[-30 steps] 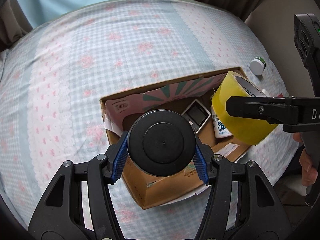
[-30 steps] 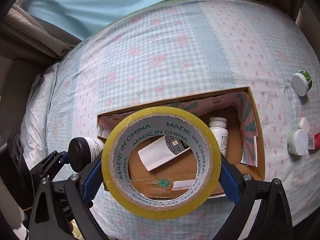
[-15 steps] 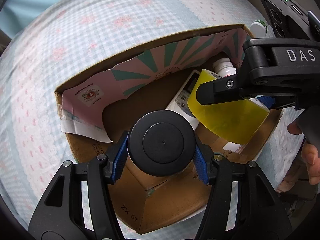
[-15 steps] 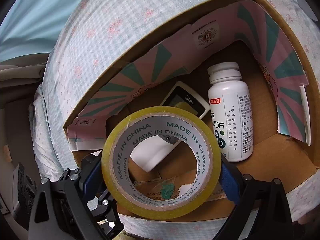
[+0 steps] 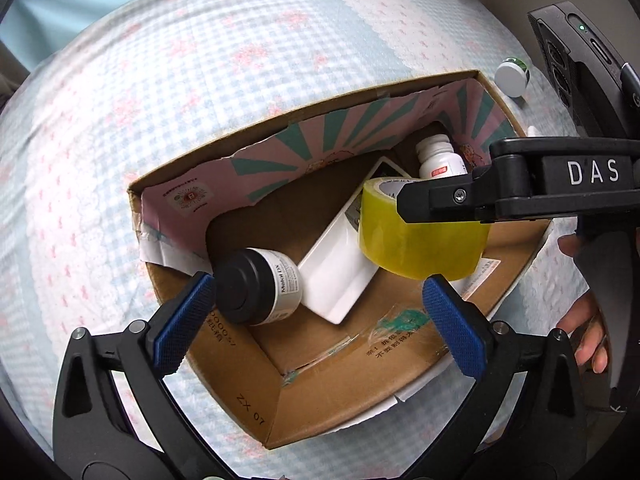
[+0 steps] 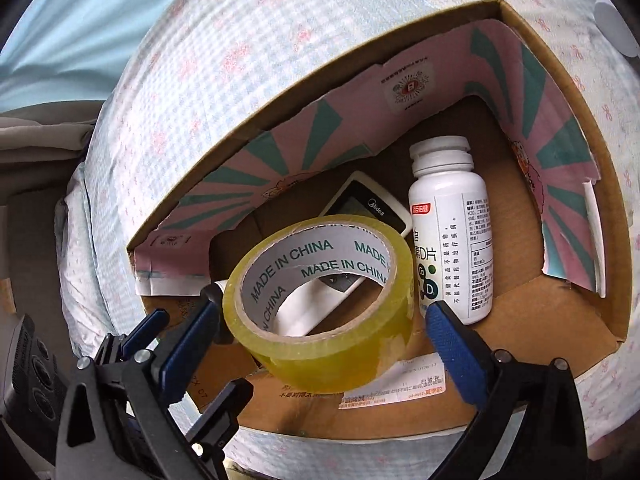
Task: Organize rigid objects
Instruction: 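Open both tools to release jar and tape into the box, withdraw, then grasp the white round lid with the left tool while the right tool grasps the red box, then lift and carry the white lid and red box toward the cardboard box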
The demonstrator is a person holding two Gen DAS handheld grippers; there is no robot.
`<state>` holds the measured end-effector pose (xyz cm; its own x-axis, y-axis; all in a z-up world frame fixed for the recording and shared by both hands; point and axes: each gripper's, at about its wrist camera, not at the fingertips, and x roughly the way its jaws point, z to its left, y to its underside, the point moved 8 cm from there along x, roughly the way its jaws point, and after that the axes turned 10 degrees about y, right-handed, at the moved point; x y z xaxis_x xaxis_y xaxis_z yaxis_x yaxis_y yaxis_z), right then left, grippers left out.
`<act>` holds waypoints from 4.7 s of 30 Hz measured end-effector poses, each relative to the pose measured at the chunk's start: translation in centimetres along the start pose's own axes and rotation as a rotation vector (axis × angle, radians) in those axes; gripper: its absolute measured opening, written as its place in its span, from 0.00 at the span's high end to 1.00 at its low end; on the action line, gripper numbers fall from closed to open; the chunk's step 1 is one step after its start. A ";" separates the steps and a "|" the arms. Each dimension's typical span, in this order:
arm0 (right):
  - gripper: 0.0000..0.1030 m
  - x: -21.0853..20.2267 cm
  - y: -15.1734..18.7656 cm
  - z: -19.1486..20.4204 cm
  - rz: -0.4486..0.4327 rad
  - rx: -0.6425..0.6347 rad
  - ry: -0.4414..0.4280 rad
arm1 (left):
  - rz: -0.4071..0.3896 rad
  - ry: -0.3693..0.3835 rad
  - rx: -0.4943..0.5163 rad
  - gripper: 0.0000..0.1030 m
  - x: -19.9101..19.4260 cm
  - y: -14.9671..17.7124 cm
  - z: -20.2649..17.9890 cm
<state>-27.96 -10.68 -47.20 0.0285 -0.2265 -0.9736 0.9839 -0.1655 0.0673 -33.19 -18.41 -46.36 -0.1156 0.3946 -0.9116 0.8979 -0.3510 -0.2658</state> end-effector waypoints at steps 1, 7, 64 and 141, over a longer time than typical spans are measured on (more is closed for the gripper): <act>0.00 -0.3 -0.1 0.0 -0.011 -0.006 0.003 | -0.001 0.000 -0.002 0.00 -0.1 0.0 -0.1; 0.00 -1.1 0.0 -0.4 0.004 0.017 -0.008 | -0.009 -0.001 -0.015 0.00 -0.8 -0.2 -0.3; 0.00 -20.7 -0.6 -41.1 -0.273 0.221 0.145 | 0.001 -0.023 -0.016 0.00 5.7 -8.0 -35.0; 0.58 -16.6 -2.0 -45.7 -0.192 0.938 -0.164 | 0.052 0.004 0.112 0.32 12.2 -12.6 -34.8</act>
<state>-22.32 37.30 -41.11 -0.2126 -0.2355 -0.9483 0.4271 -0.8953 0.1266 -31.10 20.37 -43.21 -0.0688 0.3766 -0.9238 0.8494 -0.4636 -0.2522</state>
